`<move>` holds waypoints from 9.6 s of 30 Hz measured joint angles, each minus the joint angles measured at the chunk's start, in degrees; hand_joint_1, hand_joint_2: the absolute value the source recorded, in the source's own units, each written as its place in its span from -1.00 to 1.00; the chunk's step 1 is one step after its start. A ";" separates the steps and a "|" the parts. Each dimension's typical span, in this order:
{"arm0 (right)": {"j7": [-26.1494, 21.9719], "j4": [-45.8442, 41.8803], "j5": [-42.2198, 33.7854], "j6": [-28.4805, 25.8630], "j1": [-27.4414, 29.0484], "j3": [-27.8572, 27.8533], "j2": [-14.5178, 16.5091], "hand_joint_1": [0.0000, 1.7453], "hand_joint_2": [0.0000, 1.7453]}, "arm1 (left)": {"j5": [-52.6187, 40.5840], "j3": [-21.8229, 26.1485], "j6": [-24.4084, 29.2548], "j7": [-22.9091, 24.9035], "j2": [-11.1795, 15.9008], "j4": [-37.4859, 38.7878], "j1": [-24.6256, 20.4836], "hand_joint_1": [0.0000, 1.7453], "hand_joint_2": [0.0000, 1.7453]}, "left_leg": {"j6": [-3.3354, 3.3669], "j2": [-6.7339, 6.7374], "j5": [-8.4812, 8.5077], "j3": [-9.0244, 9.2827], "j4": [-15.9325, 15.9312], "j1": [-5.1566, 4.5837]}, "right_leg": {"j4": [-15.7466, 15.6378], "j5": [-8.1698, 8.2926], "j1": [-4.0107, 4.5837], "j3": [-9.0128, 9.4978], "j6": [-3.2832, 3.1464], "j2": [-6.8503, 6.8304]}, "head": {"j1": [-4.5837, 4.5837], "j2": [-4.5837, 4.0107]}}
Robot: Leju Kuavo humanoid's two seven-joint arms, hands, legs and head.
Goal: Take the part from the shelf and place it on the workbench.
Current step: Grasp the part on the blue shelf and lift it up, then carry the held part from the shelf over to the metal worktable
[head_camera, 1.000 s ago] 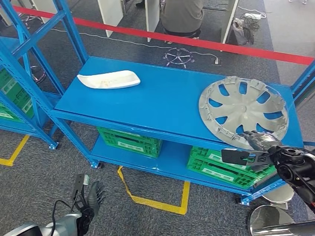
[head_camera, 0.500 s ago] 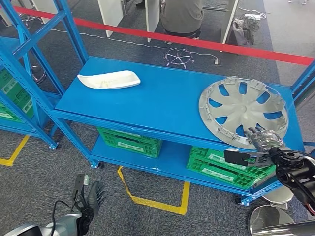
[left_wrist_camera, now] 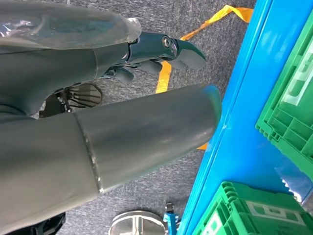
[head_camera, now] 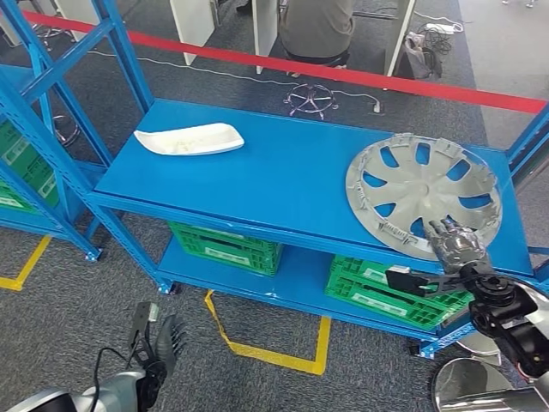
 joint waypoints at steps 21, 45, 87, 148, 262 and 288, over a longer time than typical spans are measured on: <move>-2.17 4.27 1.75 -2.89 1.29 -4.13 3.33 -1.00 1.00 | -0.44 0.00 0.34 0.68 -0.52 0.01 -0.50 -1.00 -1.00 | 0.00 0.01 0.00 0.01 0.00 0.01 | 0.00 0.00 0.00 0.00 0.00 0.01 | 0.01 0.00; -5.95 4.84 -0.16 -4.11 1.49 -4.95 9.86 -1.00 1.00 | -0.53 0.00 0.68 0.84 -1.22 0.00 -1.28 -1.00 -1.00 | 0.00 0.03 0.00 0.00 0.00 0.03 | 0.01 0.00 0.02 -0.01 -0.01 0.02 | 0.01 0.00; -7.76 9.08 -1.51 -6.05 2.14 -3.10 16.45 1.00 1.00 | 0.53 0.00 1.04 0.85 -1.91 0.02 -2.14 -1.00 -1.00 | -0.02 0.07 -0.01 0.05 -0.02 0.09 | 0.01 -0.04 0.10 0.00 -0.06 0.03 | 0.01 0.00; 6.21 -9.74 19.82 -7.27 -8.60 -9.20 13.65 1.00 1.00 | 2.42 0.00 1.69 -1.50 -1.28 0.02 -0.30 -1.00 -1.00 | -0.10 0.13 -0.03 0.23 -0.12 0.09 | 0.03 -0.09 0.10 0.08 -0.15 0.13 | 0.01 0.00; -18.14 -39.72 -74.08 1.34 0.49 -20.98 9.21 1.00 1.00 | -1.46 0.00 2.01 -0.39 -1.84 0.02 -1.74 -1.00 -1.00 | -0.16 0.15 -0.07 0.21 -0.20 0.09 | 0.03 -0.13 0.11 -0.02 -0.22 0.16 | 0.01 0.00; -23.08 -39.82 -77.19 1.33 2.26 -20.46 9.21 1.00 1.00 | -1.60 0.00 1.86 -0.16 -2.46 0.02 -2.32 -1.00 -1.00 | -0.17 0.13 -0.06 0.21 -0.20 0.09 | 0.03 -0.13 0.11 0.01 -0.22 0.13 | 0.01 0.00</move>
